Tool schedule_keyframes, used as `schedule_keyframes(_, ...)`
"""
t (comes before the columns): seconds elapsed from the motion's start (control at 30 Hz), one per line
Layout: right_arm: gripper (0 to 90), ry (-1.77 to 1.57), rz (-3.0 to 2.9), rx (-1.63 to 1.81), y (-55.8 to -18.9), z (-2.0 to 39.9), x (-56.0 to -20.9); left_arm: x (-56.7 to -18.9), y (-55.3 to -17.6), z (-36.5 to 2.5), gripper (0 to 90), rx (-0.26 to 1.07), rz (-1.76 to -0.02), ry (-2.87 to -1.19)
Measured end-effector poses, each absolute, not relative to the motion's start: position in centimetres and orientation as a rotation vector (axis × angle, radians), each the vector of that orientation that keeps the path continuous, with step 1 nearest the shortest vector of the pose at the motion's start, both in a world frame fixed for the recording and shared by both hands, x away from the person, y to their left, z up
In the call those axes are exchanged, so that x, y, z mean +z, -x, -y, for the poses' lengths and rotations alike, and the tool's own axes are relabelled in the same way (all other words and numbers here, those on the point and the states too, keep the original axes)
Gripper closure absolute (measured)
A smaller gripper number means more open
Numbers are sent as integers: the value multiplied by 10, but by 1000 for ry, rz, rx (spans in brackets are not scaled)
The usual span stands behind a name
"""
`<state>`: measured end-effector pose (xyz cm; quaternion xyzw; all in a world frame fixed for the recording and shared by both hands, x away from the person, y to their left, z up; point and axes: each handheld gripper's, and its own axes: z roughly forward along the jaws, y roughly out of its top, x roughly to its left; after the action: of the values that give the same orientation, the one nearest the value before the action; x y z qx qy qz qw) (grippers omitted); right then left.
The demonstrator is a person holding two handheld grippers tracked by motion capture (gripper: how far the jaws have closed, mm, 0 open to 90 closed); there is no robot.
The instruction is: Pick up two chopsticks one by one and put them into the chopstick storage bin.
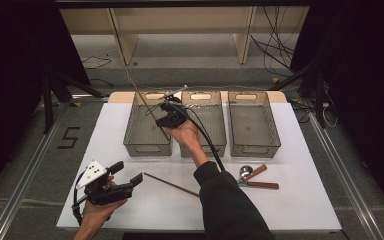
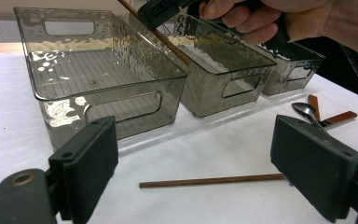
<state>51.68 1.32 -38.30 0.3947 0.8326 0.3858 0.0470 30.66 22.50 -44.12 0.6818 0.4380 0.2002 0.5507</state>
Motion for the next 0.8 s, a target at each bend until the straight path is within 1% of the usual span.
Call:
schedule_keyframes(0.4,854,-1250,-2517,1198,-521,-16,-389,-441,-307,-225,142,471,-1033,-1616)
schedule_keyframes(0.8,843,-1314,-2525,1125,-525,-22,-405,-441,-307,-225,142,470,-1029,-1623)
